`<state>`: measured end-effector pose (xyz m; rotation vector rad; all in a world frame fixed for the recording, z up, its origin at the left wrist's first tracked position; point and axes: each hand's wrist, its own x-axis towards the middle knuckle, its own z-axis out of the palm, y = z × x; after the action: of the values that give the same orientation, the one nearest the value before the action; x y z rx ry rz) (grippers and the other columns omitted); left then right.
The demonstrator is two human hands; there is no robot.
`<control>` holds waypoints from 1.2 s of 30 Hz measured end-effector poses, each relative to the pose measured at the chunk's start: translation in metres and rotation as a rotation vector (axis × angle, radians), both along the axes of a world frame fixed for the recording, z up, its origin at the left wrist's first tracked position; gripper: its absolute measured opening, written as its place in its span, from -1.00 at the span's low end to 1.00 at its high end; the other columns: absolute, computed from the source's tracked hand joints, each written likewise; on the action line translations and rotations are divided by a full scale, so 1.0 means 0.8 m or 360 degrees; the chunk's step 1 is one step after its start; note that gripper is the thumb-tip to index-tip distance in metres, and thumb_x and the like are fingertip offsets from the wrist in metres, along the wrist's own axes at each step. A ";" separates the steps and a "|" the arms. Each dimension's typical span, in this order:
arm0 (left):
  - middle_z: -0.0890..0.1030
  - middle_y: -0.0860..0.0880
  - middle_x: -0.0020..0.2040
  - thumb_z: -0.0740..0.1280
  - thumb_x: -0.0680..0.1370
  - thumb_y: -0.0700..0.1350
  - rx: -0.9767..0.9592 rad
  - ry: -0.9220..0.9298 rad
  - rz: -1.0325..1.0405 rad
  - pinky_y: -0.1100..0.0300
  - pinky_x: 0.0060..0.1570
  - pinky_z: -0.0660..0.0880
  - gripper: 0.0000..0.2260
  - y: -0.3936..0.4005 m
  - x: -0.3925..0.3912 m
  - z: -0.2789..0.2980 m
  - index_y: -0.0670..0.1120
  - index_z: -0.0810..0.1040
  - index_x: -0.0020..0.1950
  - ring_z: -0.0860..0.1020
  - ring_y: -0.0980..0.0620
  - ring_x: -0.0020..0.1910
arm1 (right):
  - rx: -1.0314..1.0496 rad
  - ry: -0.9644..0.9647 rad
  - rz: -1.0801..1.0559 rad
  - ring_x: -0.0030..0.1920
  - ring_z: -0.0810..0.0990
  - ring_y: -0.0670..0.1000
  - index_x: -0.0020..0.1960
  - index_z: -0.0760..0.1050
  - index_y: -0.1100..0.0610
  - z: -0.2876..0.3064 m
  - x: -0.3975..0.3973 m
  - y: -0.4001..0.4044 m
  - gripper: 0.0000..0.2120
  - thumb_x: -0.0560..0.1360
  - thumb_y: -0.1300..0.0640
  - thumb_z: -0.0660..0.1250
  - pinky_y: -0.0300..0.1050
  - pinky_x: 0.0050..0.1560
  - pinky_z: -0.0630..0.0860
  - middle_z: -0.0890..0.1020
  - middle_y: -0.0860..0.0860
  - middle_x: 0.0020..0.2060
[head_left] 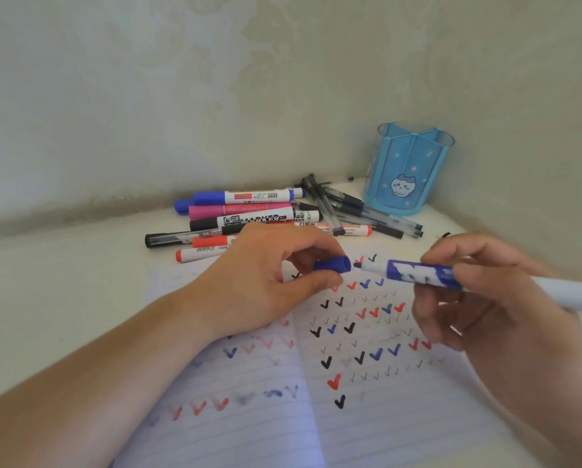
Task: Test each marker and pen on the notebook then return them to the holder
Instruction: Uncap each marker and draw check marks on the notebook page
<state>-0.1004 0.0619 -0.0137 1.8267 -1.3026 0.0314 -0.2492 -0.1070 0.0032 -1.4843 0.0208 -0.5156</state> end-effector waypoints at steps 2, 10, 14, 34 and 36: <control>0.61 0.27 -0.19 0.48 0.47 -0.12 -0.0032 -0.0012 -0.0013 0.39 -0.06 0.52 -0.82 0.000 0.000 0.000 -0.02 0.64 0.06 0.61 0.24 -0.18 | -0.0009 0.0017 -0.0026 -0.57 0.39 0.09 -0.28 0.60 0.10 -0.002 -0.001 -0.002 -0.89 0.25 0.15 0.31 -0.29 -0.47 0.21 0.53 0.20 -0.51; 0.64 0.19 -0.12 0.44 0.49 -0.03 -0.0103 -0.0079 -0.0046 0.41 -0.06 0.50 -0.82 -0.001 -0.005 0.000 0.05 0.61 0.08 0.61 0.18 -0.13 | -0.0139 0.0170 -0.0050 -0.58 0.44 0.11 -0.18 0.67 0.07 -0.002 0.003 0.000 -0.78 0.25 0.00 0.36 -0.24 -0.52 0.20 0.66 0.20 -0.38; 0.64 0.10 -0.06 0.40 0.52 -0.06 -0.0137 -0.0108 -0.0099 0.25 -0.05 0.55 -0.82 -0.003 -0.004 0.001 -0.05 0.63 0.10 0.61 0.09 -0.09 | -0.0124 0.0196 -0.0119 -0.59 0.43 0.11 -0.23 0.68 0.09 0.001 0.005 -0.003 -0.91 0.26 0.17 0.45 -0.19 -0.51 0.16 0.64 0.19 -0.41; 0.64 0.23 -0.24 0.42 0.51 -0.16 -0.0223 0.0206 0.0020 0.30 -0.18 0.55 -0.77 -0.013 -0.008 -0.003 0.17 0.60 0.03 0.62 0.20 -0.27 | -0.0274 0.0124 -0.0054 -0.48 0.42 0.07 -0.01 0.67 -0.04 0.002 0.013 -0.006 -0.72 0.32 -0.10 0.46 -0.18 -0.46 0.30 0.54 0.07 -0.48; 0.63 0.31 -0.18 0.43 0.50 -0.14 -0.0234 0.0071 0.0121 0.36 -0.07 0.53 -0.76 -0.011 -0.002 -0.003 0.19 0.60 0.07 0.62 0.25 -0.16 | -0.0191 0.0034 -0.0179 -0.50 0.38 0.07 -0.06 0.61 -0.04 0.008 0.011 -0.018 -0.81 0.37 -0.05 0.49 -0.18 -0.49 0.29 0.50 0.07 -0.51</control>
<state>-0.1021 0.0535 -0.0160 1.7408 -1.1686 0.1241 -0.2406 -0.1212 0.0095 -1.6125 0.0915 -0.6005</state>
